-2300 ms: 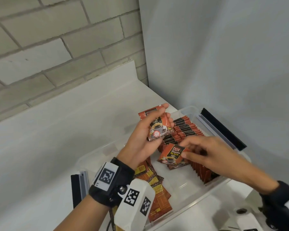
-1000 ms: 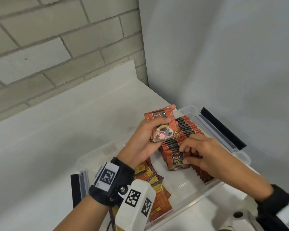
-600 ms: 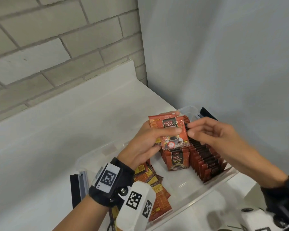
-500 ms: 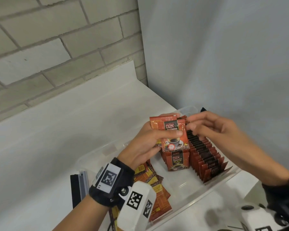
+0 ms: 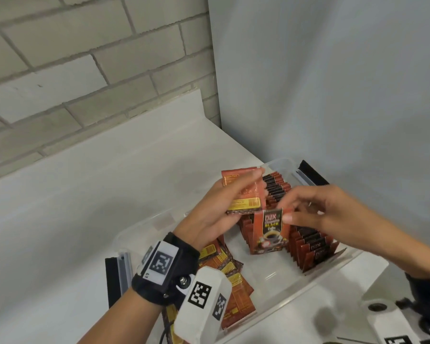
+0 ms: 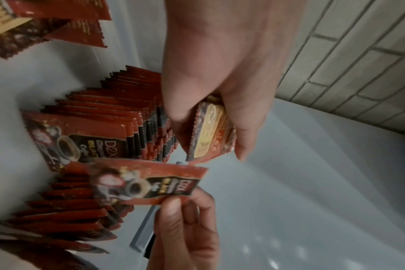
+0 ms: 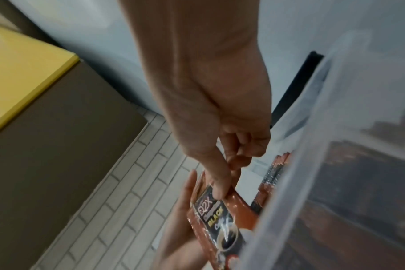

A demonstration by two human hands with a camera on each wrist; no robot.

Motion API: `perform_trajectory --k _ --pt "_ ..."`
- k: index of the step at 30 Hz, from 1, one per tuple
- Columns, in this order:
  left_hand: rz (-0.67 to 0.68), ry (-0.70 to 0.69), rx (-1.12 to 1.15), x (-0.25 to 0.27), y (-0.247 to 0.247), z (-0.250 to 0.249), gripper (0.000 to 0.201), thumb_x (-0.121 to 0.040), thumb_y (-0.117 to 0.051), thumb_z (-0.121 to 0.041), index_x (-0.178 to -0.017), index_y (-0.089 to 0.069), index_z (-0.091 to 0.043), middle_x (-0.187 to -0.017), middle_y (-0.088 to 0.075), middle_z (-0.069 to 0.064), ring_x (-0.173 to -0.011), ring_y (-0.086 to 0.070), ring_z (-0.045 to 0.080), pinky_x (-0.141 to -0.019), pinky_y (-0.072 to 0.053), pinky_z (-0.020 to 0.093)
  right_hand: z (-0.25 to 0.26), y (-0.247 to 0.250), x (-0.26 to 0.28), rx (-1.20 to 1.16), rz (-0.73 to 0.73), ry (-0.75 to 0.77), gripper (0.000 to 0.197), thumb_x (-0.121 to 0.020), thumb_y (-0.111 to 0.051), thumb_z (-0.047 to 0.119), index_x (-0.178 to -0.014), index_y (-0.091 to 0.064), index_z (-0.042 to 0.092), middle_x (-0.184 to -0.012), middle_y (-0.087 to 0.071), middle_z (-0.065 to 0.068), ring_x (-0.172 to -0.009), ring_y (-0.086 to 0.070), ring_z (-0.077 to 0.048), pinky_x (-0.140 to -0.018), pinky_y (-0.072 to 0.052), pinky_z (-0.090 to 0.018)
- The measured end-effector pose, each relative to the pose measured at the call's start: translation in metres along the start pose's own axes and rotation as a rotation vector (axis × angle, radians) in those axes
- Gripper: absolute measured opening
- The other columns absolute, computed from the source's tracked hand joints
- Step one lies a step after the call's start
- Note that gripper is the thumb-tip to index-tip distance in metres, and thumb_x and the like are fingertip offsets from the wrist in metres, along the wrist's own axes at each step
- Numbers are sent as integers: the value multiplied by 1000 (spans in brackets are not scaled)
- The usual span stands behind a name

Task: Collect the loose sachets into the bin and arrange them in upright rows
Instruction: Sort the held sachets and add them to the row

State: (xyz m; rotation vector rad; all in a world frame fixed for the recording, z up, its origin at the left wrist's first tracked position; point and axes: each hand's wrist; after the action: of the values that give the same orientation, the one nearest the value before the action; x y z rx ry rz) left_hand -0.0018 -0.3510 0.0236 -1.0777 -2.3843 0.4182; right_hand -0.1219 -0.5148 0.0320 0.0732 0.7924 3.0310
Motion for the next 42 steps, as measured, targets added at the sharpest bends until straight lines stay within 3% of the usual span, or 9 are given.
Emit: perform_trajectory --k 4,9,12,14,16,21,25,30,42 --pt "-67 15 52 -2 0 1 34 -81 -68 -24 -110 -64 -6 -94 -66 10 -87 -64 20 -85 -54 32 -5 -15 9 257 52 42 15 -80 -75 22 -78 -67 35 -74 -66 15 -66 -55 -6 -59 -41 -12" --pt "-82 9 160 0 1 -1 31 -77 -66 -22 -104 -63 -8 -88 -67 8 -80 -65 16 -69 -56 24 -11 -28 5 614 128 116 16 -87 -67 26 -79 -53 28 -79 -52 19 -80 -50 -1 -73 -46 -18" --pt "-91 25 206 1 0 -2 19 -85 -62 -20 -101 -63 -10 -87 -66 7 -82 -63 17 -74 -54 24 -14 -30 1 749 136 239 32 -77 -75 18 -69 -45 25 -72 -47 18 -69 -45 -3 -56 -32 -9" --pt "-88 31 217 2 -1 -2 16 -88 -59 -20 -101 -62 -10 -86 -65 7 -81 -63 16 -73 -54 24 -15 -32 -1 795 80 320 42 -63 -84 13 -63 -44 24 -63 -48 15 -61 -39 -2 -53 -20 -4" --pt "-84 33 210 2 -2 -3 21 -85 -60 -21 -103 -61 -10 -85 -65 6 -80 -63 16 -70 -54 23 -18 -34 -3 833 29 364 43 -58 -88 14 -62 -46 23 -62 -53 13 -59 -38 -3 -55 -26 -7" --pt "-95 67 220 1 0 -2 16 -90 -55 -14 -105 -59 -8 -89 -68 9 -85 -65 19 -74 -54 24 -20 -38 -4 847 -20 393 44 -50 -93 16 -67 -53 21 -65 -59 10 -58 -55 -8 -52 -41 -15" --pt "-87 85 205 1 1 -1 14 -91 -51 -8 -103 -60 -9 -87 -71 9 -85 -66 19 -75 -54 25 -25 -35 -8 818 -25 401 50 -43 -95 11 -66 -51 20 -68 -60 8 -63 -57 -8 -56 -36 -12" --pt "-77 92 170 0 1 -1 12 -89 -53 -4 -98 -61 -10 -77 -71 4 -71 -68 14 -63 -55 22 -31 -39 -10 795 -78 435 51 -38 -95 6 -64 -53 17 -68 -60 7 -61 -58 -11 -59 -37 -12" --pt "-38 44 37 -2 2 2 22 -83 -63 2 -103 -65 -6 -87 -72 8 -80 -70 20 -67 -56 27 -38 -36 -8 683 -80 399 50 -40 -94 6 -74 -59 17 -81 -60 4 -74 -55 -12 -66 -37 -9"
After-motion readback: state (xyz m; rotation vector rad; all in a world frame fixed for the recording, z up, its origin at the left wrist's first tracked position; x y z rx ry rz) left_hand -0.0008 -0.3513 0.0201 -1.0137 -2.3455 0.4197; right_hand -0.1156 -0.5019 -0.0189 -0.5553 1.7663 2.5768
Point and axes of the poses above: each hand's wrist, its own x-axis away from the middle knuckle, its own y-axis out of the back of the hand, z = x × y
